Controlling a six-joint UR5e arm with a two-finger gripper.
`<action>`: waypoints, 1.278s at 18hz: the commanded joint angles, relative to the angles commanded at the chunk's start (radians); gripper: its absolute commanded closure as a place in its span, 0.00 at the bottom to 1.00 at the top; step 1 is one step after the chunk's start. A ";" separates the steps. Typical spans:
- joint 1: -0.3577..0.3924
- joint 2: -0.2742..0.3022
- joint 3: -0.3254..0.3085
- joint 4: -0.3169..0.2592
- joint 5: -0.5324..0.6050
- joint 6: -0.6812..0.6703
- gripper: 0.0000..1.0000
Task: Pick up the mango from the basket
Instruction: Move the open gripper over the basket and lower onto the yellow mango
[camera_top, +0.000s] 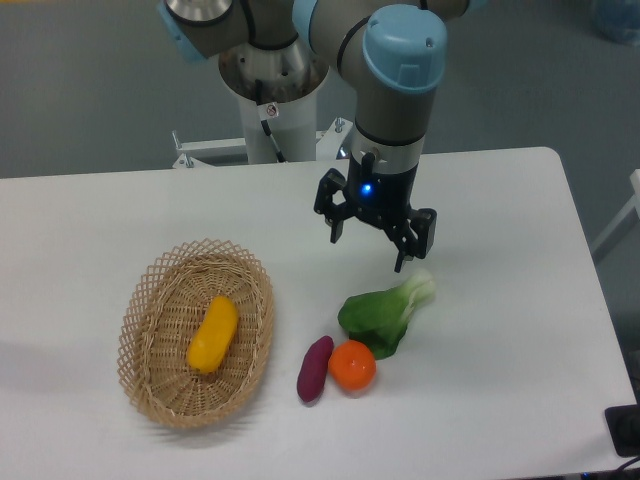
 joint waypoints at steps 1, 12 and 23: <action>-0.002 0.000 -0.008 0.002 0.000 -0.002 0.00; -0.104 -0.035 -0.107 0.156 0.003 -0.198 0.00; -0.345 -0.152 -0.207 0.339 0.020 -0.413 0.00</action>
